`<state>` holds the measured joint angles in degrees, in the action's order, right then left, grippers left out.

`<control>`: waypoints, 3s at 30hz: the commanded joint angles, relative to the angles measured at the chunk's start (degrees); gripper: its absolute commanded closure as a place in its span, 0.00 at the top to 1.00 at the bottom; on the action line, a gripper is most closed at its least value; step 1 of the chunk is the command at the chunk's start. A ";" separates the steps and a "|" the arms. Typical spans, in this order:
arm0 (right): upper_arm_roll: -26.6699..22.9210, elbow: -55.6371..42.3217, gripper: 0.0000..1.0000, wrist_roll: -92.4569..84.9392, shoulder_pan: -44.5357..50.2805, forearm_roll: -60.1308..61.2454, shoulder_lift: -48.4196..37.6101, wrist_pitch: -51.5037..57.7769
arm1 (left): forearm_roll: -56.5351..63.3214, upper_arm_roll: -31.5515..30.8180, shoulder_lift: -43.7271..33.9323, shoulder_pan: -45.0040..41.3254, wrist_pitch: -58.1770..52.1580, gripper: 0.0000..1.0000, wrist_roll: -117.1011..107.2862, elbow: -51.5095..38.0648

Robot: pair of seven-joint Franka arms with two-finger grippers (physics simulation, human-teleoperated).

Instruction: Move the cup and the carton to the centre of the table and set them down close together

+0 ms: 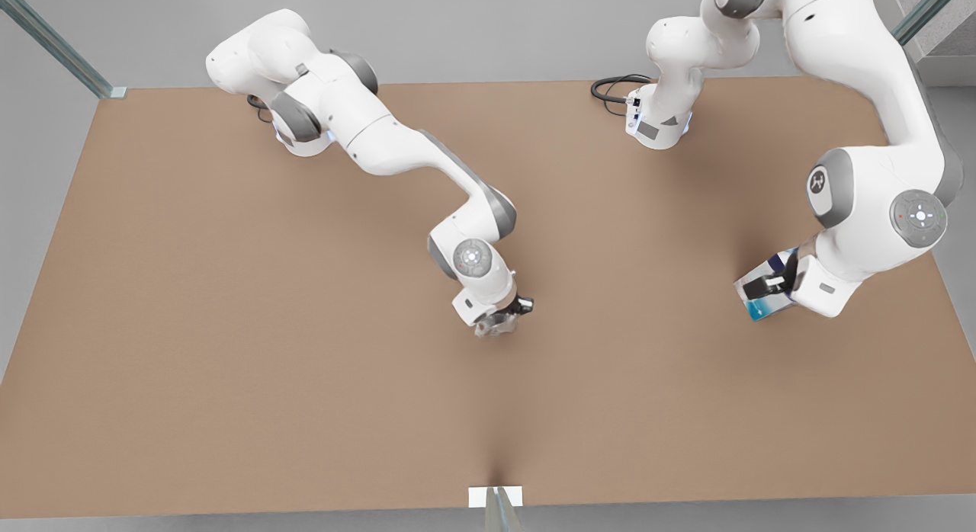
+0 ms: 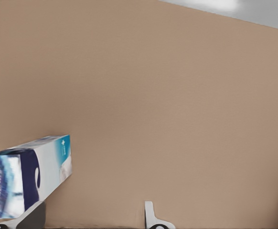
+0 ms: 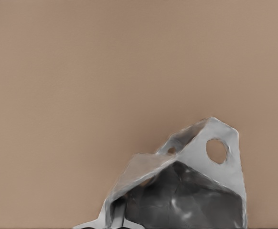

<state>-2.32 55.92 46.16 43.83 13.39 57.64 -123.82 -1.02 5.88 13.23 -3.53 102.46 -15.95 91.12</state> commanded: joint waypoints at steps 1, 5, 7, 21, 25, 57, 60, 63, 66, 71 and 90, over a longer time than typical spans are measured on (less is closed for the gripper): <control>-0.05 -0.02 0.21 0.07 0.21 -0.21 0.01 -0.02 | -0.30 0.01 -0.66 0.80 1.51 1.00 -0.22 1.77; -0.05 0.06 0.32 0.07 0.29 -0.21 0.10 -0.37 | -0.21 1.94 -0.05 3.00 3.36 1.00 0.83 4.06; -0.05 0.15 0.61 0.24 0.64 -0.21 0.19 -1.07 | -0.21 2.47 1.10 5.11 3.44 1.00 3.47 4.06; -1.20 -3.72 0.71 -0.11 1.35 1.80 -3.15 7.45 | -0.21 9.59 -0.57 5.46 10.39 1.00 5.93 17.86; -5.15 9.37 1.00 -19.25 -5.85 1.63 -16.07 9.30 | -0.21 9.59 1.53 5.55 10.56 1.00 5.93 17.95; -0.93 23.27 1.00 -47.22 -39.26 -12.96 -38.48 20.29 | -0.91 -30.32 3.11 -9.65 3.18 0.58 -63.93 7.06; -0.93 23.18 1.00 -47.39 -39.34 -12.96 -38.57 20.37 | -0.91 -30.32 7.51 -15.45 3.36 0.58 -71.94 2.48; -0.85 23.18 1.00 -47.39 -39.17 -12.96 -38.57 20.37 | -0.12 -30.32 12.87 -18.09 3.80 0.58 -77.04 -3.67; -0.85 23.09 1.00 -47.30 -39.17 -12.87 -38.57 20.37 | 0.14 -30.23 15.51 -18.62 5.38 0.61 -77.39 -4.46; -0.76 23.09 1.00 -47.39 -39.17 -12.87 -38.66 20.46 | 0.50 -30.23 17.09 -19.06 6.26 0.61 -77.39 -3.67; -1.02 22.74 1.00 -47.48 -39.87 -13.66 -39.36 21.96 | 3.39 -29.44 15.95 -19.94 1.25 1.00 -76.34 -2.00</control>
<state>-3.34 78.67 -1.32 3.96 -0.27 18.29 -101.87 0.66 -23.55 28.83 -23.41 102.90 -92.24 89.04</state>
